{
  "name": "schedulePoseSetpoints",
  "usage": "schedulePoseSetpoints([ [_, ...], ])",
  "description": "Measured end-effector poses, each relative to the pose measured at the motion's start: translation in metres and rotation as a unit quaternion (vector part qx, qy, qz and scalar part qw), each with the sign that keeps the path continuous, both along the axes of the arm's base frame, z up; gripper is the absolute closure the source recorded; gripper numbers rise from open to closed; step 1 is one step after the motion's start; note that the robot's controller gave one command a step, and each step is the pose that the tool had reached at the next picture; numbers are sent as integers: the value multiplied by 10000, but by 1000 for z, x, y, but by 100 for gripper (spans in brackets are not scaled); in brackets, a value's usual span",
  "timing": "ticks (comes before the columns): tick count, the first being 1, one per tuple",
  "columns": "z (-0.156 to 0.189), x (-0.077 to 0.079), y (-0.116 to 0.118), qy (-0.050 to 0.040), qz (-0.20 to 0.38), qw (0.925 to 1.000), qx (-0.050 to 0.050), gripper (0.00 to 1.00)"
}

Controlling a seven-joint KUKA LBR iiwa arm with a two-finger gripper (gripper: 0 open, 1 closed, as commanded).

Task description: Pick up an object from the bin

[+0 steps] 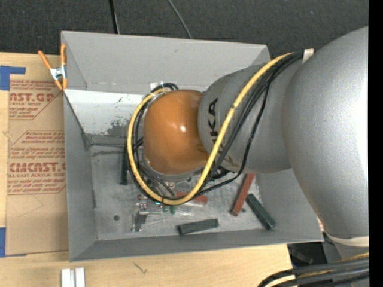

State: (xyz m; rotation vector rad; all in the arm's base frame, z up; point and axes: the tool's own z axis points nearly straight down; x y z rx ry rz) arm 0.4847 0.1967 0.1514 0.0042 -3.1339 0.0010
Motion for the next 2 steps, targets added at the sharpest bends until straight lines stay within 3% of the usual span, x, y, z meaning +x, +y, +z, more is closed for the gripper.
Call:
schedulePoseSetpoints([
  [1,4,2,-1,-35,-11,10000,8,0],
  [2,-79,23,-69,-17,-879,9961,15,100],
])
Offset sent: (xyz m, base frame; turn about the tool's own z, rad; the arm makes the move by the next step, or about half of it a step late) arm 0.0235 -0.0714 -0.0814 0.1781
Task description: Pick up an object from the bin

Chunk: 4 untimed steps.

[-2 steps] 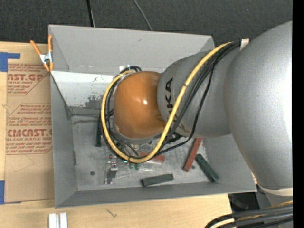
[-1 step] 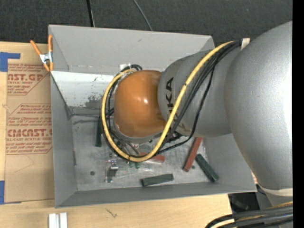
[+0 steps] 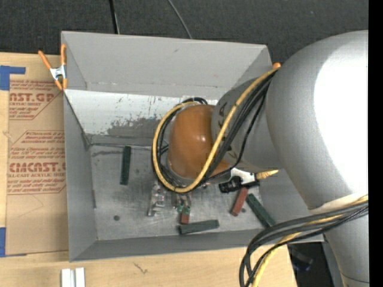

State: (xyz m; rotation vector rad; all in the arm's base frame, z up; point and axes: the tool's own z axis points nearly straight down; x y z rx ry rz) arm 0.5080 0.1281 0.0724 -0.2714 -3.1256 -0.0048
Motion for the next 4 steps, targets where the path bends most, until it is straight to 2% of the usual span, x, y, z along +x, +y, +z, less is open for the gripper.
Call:
schedulePoseSetpoints([
  [1,0,0,0,0,0,10000,1,100],
  [2,9,14,28,0,714,9974,-36,100],
  [3,33,72,79,-28,1528,9883,-9,100],
  [4,42,62,48,-32,2545,9671,-10,0],
])
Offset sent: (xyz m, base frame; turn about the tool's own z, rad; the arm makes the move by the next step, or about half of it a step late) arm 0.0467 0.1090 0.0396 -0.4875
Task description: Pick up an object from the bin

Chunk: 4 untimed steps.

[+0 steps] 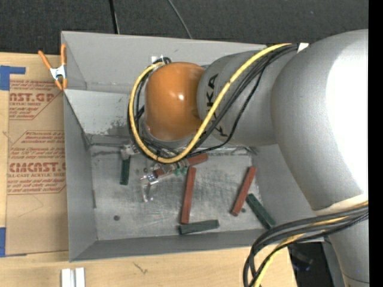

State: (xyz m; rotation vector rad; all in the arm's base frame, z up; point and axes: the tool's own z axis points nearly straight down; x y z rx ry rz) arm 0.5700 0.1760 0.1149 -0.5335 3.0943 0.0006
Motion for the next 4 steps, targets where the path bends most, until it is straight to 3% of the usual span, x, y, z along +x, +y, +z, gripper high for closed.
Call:
schedulePoseSetpoints([
  [1,0,0,1,1,6,10000,7,0],
  [2,-37,28,1,-100,211,9997,45,100],
  [3,-37,28,1,-97,211,9997,45,100],
  [4,40,17,-2,18,392,9992,-4,100],
])
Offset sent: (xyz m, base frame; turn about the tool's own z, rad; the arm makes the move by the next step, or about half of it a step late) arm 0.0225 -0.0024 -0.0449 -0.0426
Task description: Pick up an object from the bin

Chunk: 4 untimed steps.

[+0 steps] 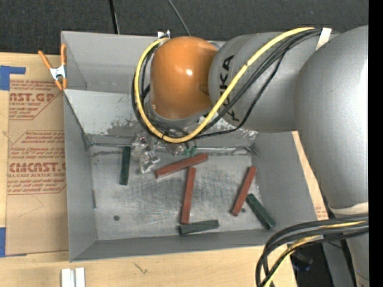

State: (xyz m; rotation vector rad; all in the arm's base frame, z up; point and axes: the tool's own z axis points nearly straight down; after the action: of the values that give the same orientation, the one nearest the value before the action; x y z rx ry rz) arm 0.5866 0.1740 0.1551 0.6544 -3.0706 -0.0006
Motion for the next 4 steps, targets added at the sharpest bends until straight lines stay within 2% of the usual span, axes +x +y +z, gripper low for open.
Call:
schedulePoseSetpoints([
  [1,27,-4,-5,-22,-293,9996,12,0],
  [2,13,-6,-7,-21,-449,9990,12,0],
  [3,-41,3,-2,-44,-289,9996,15,0],
  [4,-65,5,-3,-10,932,9956,6,0],
])
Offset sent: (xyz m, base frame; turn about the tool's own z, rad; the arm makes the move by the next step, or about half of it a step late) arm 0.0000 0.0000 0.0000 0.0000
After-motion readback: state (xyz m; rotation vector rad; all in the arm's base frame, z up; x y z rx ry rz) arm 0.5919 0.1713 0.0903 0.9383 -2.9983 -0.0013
